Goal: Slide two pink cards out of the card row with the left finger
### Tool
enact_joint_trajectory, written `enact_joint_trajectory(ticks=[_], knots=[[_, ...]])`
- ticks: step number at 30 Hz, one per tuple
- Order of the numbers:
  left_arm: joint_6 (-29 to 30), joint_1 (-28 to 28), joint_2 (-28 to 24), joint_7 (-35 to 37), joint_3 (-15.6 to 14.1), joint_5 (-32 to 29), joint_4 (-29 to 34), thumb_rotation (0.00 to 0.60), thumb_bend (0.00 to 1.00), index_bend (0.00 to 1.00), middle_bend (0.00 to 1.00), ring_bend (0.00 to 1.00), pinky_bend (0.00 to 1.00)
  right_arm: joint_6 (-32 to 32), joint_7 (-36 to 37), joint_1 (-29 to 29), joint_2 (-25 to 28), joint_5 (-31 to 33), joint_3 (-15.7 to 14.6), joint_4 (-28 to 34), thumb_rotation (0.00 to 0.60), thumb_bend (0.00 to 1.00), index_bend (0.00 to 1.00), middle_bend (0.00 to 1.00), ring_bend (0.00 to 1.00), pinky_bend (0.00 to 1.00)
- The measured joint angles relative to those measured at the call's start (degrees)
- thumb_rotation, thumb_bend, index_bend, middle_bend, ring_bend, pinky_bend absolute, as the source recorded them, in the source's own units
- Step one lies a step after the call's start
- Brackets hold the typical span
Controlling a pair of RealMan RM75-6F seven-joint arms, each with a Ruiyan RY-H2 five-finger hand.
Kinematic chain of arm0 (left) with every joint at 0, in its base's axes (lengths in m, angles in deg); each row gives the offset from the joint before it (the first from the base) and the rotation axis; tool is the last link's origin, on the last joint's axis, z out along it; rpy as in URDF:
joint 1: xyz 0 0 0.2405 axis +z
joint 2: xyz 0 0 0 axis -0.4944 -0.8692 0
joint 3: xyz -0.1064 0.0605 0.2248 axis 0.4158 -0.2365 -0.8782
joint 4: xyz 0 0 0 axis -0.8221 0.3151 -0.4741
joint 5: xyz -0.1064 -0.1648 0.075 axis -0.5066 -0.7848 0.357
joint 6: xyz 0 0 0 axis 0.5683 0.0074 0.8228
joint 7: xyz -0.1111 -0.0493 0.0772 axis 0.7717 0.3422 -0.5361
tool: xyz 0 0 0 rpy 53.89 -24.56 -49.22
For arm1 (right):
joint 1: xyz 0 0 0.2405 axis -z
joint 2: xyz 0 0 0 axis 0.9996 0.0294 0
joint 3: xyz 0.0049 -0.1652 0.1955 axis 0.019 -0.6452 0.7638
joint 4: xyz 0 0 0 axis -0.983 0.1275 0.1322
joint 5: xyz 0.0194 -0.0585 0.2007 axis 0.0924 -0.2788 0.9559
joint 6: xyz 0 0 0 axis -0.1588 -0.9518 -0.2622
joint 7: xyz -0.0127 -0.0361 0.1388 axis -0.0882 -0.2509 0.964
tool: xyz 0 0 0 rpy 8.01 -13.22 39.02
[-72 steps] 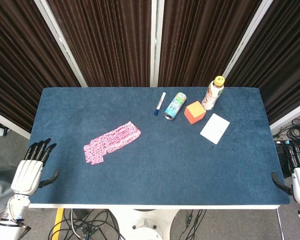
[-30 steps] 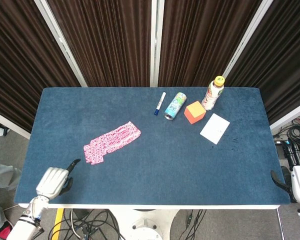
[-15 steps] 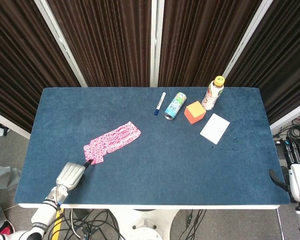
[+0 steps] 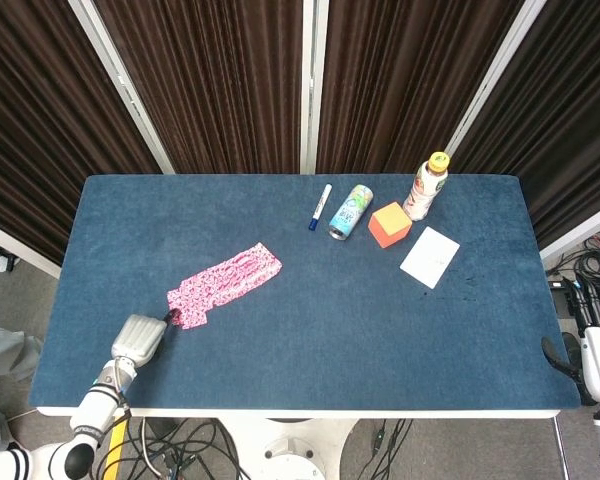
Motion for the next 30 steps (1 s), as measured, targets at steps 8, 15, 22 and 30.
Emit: enact_joint_trajectory(ticks=[8, 15, 22, 30], knots=[[-1.0, -1.2, 0.6, 0.0, -0.2, -2.6, -2.5, 0.600, 0.62, 0.11, 1.00, 0.99, 1.00, 0.4, 0.7, 0.0, -0.3, 0.4, -0.1, -1.0, 0.600, 0.24, 0.00, 0.00, 0.00, 0.00], [-1.5, -2.5, 0.5, -0.9, 0.3, -6.6, -5.3, 0.600, 0.63, 0.11, 1.00, 0.99, 1.00, 0.9, 0.9, -0.3, -0.6, 0.5, 0.0, -1.5, 0.600, 0.24, 0.00, 0.00, 0.00, 0.00], [-2.7, -3.6, 0.5, -1.1, 1.1, -10.9, -9.5, 0.600, 0.63, 0.11, 1.00, 0.99, 1.00, 1.3, 0.3, -0.7, -0.8, 0.6, 0.1, -1.2, 0.600, 0.24, 0.00, 0.00, 0.00, 0.00], [-3.6, -4.7, 0.3, -0.3, 1.7, -13.7, -13.1, 0.600, 0.63, 0.11, 1.00, 0.99, 1.00, 1.4, -0.4, -0.8, -0.6, 0.9, 0.3, -0.7, 0.600, 0.24, 0.00, 0.00, 0.00, 0.00]])
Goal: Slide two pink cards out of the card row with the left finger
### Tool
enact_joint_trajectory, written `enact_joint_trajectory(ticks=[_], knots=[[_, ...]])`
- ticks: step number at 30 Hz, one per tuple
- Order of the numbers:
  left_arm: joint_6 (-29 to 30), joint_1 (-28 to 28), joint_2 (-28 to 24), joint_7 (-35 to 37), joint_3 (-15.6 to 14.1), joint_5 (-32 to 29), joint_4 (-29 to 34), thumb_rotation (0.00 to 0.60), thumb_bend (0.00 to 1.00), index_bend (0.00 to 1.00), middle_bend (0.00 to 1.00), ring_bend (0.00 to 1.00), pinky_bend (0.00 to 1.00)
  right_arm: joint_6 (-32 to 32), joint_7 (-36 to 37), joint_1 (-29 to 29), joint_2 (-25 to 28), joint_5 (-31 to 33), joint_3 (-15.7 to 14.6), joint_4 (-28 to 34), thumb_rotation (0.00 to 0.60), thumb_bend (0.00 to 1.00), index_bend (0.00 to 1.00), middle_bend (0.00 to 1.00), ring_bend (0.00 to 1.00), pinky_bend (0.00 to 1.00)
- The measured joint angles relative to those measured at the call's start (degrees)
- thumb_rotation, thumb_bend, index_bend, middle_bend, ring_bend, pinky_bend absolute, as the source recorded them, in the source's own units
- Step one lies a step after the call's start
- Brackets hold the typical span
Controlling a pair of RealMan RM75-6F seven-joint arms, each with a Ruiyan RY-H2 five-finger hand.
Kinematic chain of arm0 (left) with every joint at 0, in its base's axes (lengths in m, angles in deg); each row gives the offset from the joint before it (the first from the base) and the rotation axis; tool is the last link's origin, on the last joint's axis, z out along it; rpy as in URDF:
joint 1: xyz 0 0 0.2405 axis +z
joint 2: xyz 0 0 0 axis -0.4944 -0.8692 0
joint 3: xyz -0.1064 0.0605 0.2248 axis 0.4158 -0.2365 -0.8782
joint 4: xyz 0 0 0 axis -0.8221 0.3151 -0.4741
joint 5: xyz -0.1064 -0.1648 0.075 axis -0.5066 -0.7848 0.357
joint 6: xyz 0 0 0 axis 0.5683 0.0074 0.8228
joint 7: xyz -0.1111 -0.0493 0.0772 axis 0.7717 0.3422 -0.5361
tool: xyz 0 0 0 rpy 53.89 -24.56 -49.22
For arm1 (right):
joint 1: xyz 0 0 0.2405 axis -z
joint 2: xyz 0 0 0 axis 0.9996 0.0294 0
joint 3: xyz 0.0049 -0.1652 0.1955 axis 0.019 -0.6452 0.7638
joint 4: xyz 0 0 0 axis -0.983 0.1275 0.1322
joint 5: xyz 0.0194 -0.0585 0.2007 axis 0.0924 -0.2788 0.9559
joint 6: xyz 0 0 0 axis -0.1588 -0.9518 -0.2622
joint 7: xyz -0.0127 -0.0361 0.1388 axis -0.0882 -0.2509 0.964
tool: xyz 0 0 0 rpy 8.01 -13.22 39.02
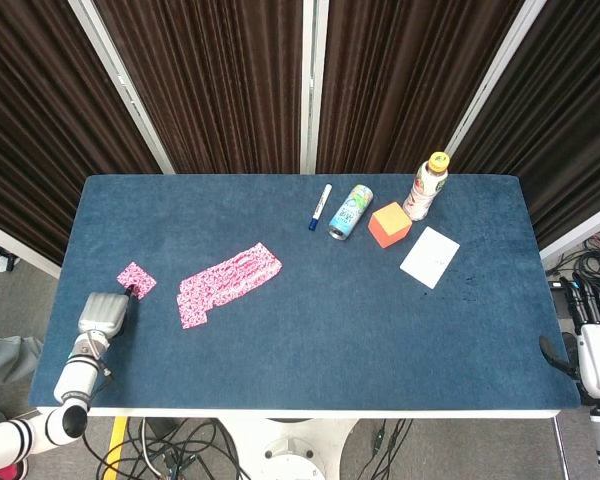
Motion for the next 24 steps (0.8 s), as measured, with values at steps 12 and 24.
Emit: enact_joint_trajectory(ticks=[12, 24], knots=[[3.7, 0.7, -3.2, 2.8, -1.3, 8.4, 13.1, 0.600, 0.64, 0.11, 1.00, 0.99, 1.00, 0.5, 0.1, -0.2, -0.5, 0.2, -0.1, -0.4, 0.600, 0.24, 0.00, 0.00, 0.00, 0.00], [4.3, 0.7, -1.3, 2.9, -4.6, 12.4, 17.5, 0.600, 0.64, 0.11, 1.00, 0.99, 1.00, 0.6, 1.0, -0.1, -0.5, 0.7, -0.1, -1.2, 0.600, 0.24, 0.00, 0.00, 0.00, 0.00]])
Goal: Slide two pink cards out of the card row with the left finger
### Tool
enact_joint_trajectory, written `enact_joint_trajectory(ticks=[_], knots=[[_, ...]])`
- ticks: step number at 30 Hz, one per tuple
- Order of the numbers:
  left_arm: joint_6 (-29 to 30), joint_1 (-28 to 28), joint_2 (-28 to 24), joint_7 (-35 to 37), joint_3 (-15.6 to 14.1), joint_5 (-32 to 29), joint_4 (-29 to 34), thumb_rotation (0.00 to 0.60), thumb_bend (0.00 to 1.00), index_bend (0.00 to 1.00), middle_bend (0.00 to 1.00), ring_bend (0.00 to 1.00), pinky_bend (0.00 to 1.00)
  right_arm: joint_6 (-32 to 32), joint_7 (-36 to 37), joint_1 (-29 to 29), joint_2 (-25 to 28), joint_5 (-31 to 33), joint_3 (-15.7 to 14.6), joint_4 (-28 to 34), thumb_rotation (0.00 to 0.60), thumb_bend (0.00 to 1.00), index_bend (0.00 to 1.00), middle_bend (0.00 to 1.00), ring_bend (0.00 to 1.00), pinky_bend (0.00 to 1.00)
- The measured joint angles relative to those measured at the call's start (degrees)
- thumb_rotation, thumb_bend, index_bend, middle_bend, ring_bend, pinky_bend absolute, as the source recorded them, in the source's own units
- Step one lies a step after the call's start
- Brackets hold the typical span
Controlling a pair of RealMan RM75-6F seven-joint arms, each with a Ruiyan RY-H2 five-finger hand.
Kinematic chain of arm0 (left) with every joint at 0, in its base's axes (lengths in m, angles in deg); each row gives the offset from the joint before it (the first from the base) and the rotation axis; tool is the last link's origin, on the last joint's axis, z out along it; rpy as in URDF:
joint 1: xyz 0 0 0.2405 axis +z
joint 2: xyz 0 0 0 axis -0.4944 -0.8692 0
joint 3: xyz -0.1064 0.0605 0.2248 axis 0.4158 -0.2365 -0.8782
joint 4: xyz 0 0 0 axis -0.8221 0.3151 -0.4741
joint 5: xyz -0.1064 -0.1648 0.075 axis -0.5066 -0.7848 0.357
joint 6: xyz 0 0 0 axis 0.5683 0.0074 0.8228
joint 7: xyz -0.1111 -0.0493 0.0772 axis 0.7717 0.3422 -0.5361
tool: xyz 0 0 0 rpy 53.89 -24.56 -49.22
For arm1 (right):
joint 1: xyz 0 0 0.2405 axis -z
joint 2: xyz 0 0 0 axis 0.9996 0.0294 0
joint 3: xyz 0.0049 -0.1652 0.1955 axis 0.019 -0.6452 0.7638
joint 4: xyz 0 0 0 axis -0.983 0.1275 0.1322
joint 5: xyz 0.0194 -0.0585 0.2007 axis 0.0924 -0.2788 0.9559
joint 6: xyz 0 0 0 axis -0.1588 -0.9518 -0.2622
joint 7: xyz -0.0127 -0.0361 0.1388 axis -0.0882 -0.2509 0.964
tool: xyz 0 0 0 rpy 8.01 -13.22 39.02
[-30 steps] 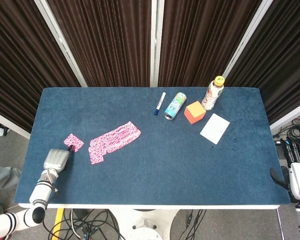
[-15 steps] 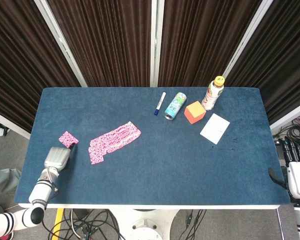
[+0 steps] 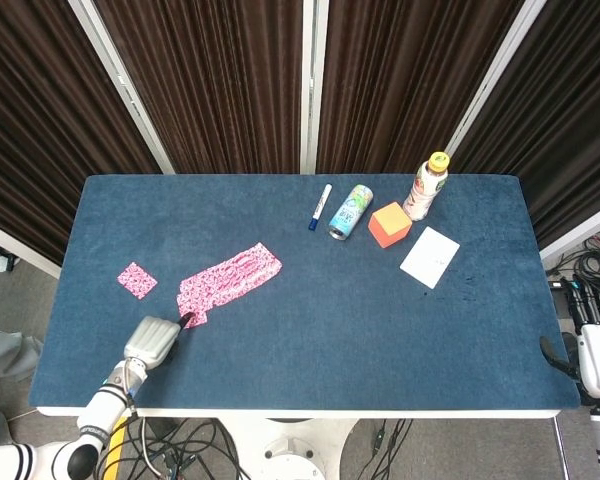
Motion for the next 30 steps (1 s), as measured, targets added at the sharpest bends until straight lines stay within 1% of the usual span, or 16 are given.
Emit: enact_joint_trajectory(ticks=[6, 13, 22, 25, 30], knots=[[0.2, 0.4, 0.7, 0.2, -0.9, -0.7, -1.4, 0.600, 0.64, 0.11, 1.00, 0.99, 1.00, 0.2, 0.2, -0.1, -0.2, -0.2, -0.1, -0.4, 0.600, 0.24, 0.00, 0.00, 0.00, 0.00], [0.6, 0.9, 1.1, 0.9, -1.4, 0.2, -1.7, 0.600, 0.64, 0.11, 1.00, 0.99, 1.00, 0.0, 0.2, 0.0, -0.3, -0.4, -0.2, -0.4, 0.600, 0.24, 0.00, 0.00, 0.00, 0.00], [1.0, 1.3, 1.0, 0.8, -3.0, 2.4, 1.3, 0.600, 0.64, 0.11, 1.00, 0.99, 1.00, 0.3, 0.2, -0.2, -0.3, -0.3, -0.2, -0.4, 0.600, 0.24, 0.00, 0.00, 0.00, 0.00], [1.1, 1.5, 1.0, 0.6, -3.8, 3.5, 2.9, 0.600, 0.64, 0.11, 1.00, 0.99, 1.00, 0.3, 0.4, -0.2, -0.3, -0.3, -0.2, -0.5, 0.600, 0.24, 0.00, 0.00, 0.00, 0.00], [0.9, 1.8, 1.2, -0.7, -6.1, 5.4, 5.7, 0.600, 0.64, 0.11, 1.00, 0.99, 1.00, 0.3, 0.7, -0.2, -0.3, -0.4, -0.1, -0.6, 0.600, 0.24, 0.00, 0.00, 0.00, 0.00]])
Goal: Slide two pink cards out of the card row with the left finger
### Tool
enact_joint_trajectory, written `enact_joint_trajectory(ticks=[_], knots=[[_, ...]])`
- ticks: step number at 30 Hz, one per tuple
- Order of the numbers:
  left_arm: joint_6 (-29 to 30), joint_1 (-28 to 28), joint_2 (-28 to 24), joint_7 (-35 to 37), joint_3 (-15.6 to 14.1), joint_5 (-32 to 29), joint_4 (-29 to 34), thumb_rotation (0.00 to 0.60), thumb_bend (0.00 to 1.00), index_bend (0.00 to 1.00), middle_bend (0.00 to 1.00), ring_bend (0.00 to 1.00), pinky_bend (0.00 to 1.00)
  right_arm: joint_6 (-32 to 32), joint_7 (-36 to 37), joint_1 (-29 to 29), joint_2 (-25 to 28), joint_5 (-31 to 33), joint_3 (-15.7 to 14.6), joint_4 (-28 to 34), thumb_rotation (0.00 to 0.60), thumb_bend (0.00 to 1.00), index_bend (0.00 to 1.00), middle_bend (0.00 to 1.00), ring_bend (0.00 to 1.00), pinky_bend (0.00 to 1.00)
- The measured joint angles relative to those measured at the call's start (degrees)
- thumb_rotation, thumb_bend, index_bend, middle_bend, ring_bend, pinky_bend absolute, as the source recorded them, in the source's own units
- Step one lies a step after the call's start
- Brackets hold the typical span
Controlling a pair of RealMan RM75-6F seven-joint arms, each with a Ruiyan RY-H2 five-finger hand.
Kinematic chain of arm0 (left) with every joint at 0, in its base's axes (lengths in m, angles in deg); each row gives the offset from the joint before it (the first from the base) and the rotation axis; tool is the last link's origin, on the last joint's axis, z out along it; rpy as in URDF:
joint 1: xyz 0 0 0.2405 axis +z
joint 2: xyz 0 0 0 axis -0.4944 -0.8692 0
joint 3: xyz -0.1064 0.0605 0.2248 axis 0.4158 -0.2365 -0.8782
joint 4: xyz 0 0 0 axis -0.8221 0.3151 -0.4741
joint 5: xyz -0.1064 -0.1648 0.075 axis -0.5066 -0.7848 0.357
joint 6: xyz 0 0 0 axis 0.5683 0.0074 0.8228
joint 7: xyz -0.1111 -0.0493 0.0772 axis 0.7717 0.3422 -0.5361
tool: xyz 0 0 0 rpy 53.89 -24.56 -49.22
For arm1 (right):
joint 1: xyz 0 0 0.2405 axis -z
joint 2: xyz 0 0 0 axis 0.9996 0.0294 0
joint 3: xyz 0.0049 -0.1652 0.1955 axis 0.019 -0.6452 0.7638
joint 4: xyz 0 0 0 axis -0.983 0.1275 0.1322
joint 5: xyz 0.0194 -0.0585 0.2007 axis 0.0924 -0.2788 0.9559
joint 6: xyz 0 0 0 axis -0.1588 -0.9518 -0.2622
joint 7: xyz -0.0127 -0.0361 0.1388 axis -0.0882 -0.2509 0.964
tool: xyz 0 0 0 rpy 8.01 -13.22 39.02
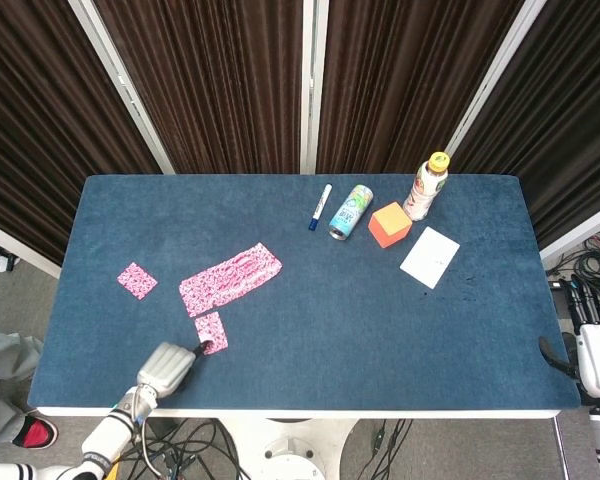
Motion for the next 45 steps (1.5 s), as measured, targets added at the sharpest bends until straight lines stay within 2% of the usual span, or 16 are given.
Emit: enact_joint_trajectory(ticks=[10, 15, 19, 26, 29, 30, 31, 33, 35, 36, 38, 40, 42, 45], knots=[[-1.3, 0.1, 0.2, -1.1, -2.7, 2.0, 4.8, 0.600, 0.64, 0.11, 1.00, 0.99, 1.00, -0.4, 0.8, 0.3, 0.2, -0.2, -0.1, -0.2, 0.600, 0.24, 0.00, 0.00, 0.00, 0.00], [-0.1, 0.3, -0.6, -1.0, -2.7, 3.4, 6.5, 0.600, 0.64, 0.11, 1.00, 0.99, 1.00, -0.5, 1.3, 0.4, 0.1, -0.3, -0.2, -0.7, 0.600, 0.24, 0.00, 0.00, 0.00, 0.00], [2.4, 0.8, -1.4, 0.2, -1.5, 5.2, 7.1, 0.600, 0.64, 0.11, 1.00, 0.99, 1.00, -0.5, 1.6, 0.4, 0.1, -0.3, -0.2, -0.9, 0.600, 0.24, 0.00, 0.00, 0.00, 0.00], [10.7, 3.3, -5.0, 4.3, 0.1, 13.0, 8.8, 0.600, 0.61, 0.11, 0.97, 0.97, 0.97, -0.5, 1.6, 0.4, -0.1, -0.4, -0.2, -1.1, 0.600, 0.24, 0.00, 0.00, 0.00, 0.00], [14.7, 4.9, -7.0, 7.5, 1.0, 15.8, 9.1, 0.600, 0.58, 0.11, 0.85, 0.84, 0.89, -0.4, 1.6, 0.4, -0.3, -0.4, -0.3, -1.2, 0.600, 0.24, 0.00, 0.00, 0.00, 0.00], [16.2, 5.4, -7.4, 8.3, 1.4, 16.6, 8.8, 0.600, 0.56, 0.11, 0.74, 0.71, 0.82, -0.4, 1.6, 0.4, -0.3, -0.5, -0.3, -1.2, 0.600, 0.24, 0.00, 0.00, 0.00, 0.00], [17.8, 6.0, -7.7, 9.2, 1.7, 17.4, 8.4, 0.600, 0.55, 0.11, 0.62, 0.56, 0.72, -0.4, 1.6, 0.3, -0.4, -0.6, -0.3, -1.2, 0.600, 0.24, 0.00, 0.00, 0.00, 0.00], [21.8, 7.9, -8.6, 11.1, 2.8, 18.4, 7.2, 0.600, 0.48, 0.11, 0.25, 0.16, 0.40, -0.6, 1.6, 0.4, -0.4, -0.7, -0.3, -1.1, 0.600, 0.24, 0.00, 0.00, 0.00, 0.00], [25.0, 10.2, -10.0, 12.3, 4.2, 18.0, 6.2, 0.600, 0.42, 0.11, 0.06, 0.01, 0.20, -0.9, 1.5, 0.5, -0.3, -0.9, -0.3, -0.9, 0.600, 0.24, 0.00, 0.00, 0.00, 0.00], [25.8, 10.9, -10.8, 12.7, 4.7, 17.7, 5.9, 0.599, 0.39, 0.10, 0.00, 0.00, 0.12, -1.2, 1.5, 0.6, -0.2, -1.1, -0.3, -0.7, 0.600, 0.24, 0.00, 0.00, 0.00, 0.00], [27.0, 11.9, -11.8, 13.4, 5.4, 17.3, 5.1, 0.583, 0.35, 0.10, 0.00, 0.00, 0.06, -1.9, 1.4, 0.8, 0.0, -1.3, -0.3, -0.3, 0.600, 0.24, 0.00, 0.00, 0.00, 0.00], [28.2, 12.9, -12.2, 13.9, 5.8, 17.2, 4.4, 0.516, 0.30, 0.10, 0.00, 0.00, 0.05, -2.7, 1.3, 1.1, 0.2, -1.5, -0.3, 0.1, 0.600, 0.24, 0.00, 0.00, 0.00, 0.00], [29.4, 14.5, -12.7, 14.7, 6.0, 16.9, 4.0, 0.482, 0.28, 0.09, 0.00, 0.00, 0.05, -3.5, 0.9, 1.5, 0.2, -1.6, -0.2, 0.3, 0.600, 0.24, 0.00, 0.00, 0.00, 0.00], [30.6, 16.0, -13.4, 15.9, 6.4, 17.0, 3.6, 0.462, 0.26, 0.09, 0.00, 0.00, 0.05, -3.8, 0.3, 1.9, -0.1, -1.5, -0.3, 0.7, 0.600, 0.24, 0.00, 0.00, 0.00, 0.00]])
